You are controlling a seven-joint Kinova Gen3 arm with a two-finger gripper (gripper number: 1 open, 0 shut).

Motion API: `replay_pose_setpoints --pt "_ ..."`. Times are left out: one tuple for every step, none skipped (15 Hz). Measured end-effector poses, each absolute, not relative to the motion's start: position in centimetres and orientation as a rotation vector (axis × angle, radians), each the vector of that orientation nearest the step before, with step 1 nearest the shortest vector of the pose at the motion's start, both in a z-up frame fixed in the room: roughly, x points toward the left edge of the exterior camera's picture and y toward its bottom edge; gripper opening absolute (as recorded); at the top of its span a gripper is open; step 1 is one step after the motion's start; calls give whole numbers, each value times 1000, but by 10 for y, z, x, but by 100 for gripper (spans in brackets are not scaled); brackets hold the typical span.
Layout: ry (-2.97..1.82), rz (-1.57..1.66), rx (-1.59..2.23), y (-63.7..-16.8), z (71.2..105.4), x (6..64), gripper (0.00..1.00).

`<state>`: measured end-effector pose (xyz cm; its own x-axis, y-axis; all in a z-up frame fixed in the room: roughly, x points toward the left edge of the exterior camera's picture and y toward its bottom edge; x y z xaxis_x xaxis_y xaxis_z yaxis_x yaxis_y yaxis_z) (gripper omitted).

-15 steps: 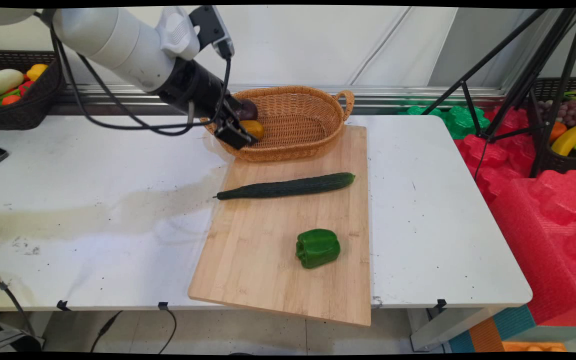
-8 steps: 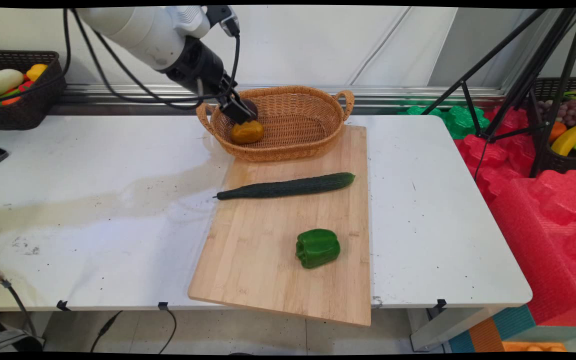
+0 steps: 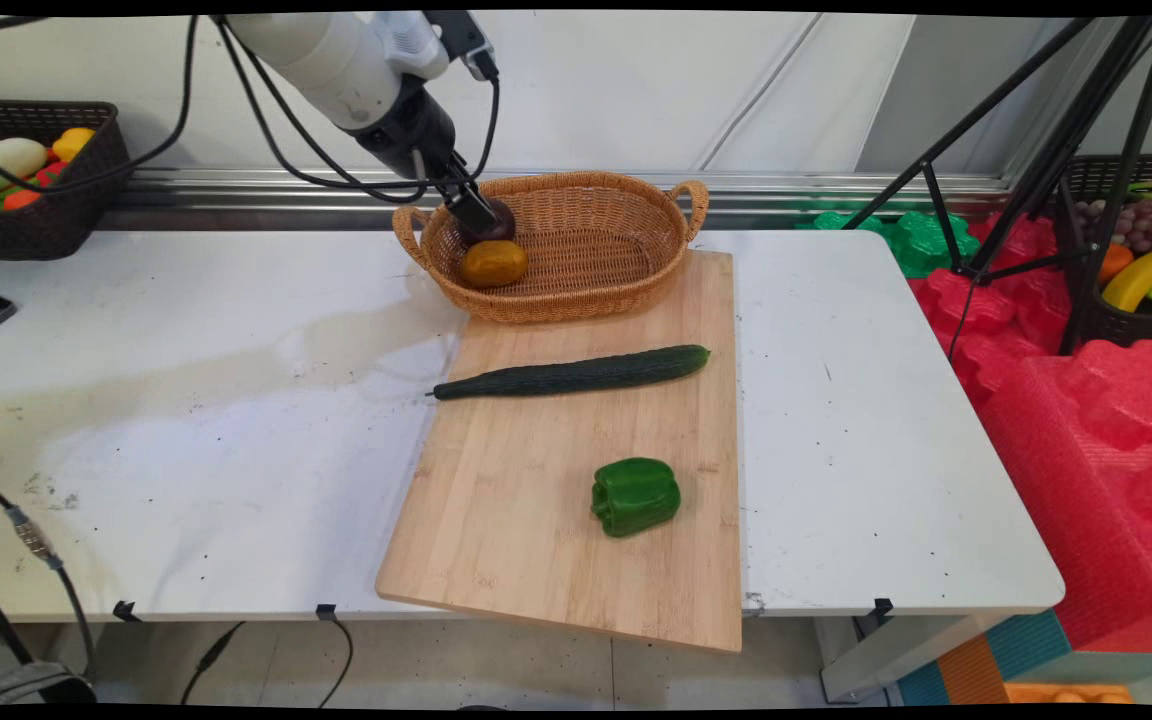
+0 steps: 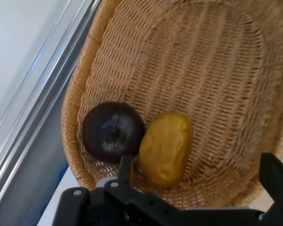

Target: Pick up the potato from the vegetable basket

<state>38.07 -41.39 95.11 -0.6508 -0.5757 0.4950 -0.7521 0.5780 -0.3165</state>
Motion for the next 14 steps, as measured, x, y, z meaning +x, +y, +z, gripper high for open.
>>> replay_pose_setpoints --pt "-2483 725 1090 -420 946 381 100" --pt "-2493 719 1103 -426 940 382 100" --pt "-2501 712 1120 -433 932 383 100" --pt "-2507 706 1139 -439 925 383 100" --pt "-2510 699 1152 -444 920 383 100" --pt "-2512 692 1165 -448 914 383 100" --pt "-2515 681 1177 -453 908 382 100" --pt "-2521 669 1187 -458 901 380 100" --pt "-2526 655 1198 -463 894 379 100" --pt "-2530 643 1210 -467 887 378 100" --pt "-2532 636 1222 -472 880 378 100" --pt "-2533 635 1237 -476 875 378 100" --pt "-2534 635 1249 -480 870 378 100" --pt "-2535 636 1263 -484 865 378 100"
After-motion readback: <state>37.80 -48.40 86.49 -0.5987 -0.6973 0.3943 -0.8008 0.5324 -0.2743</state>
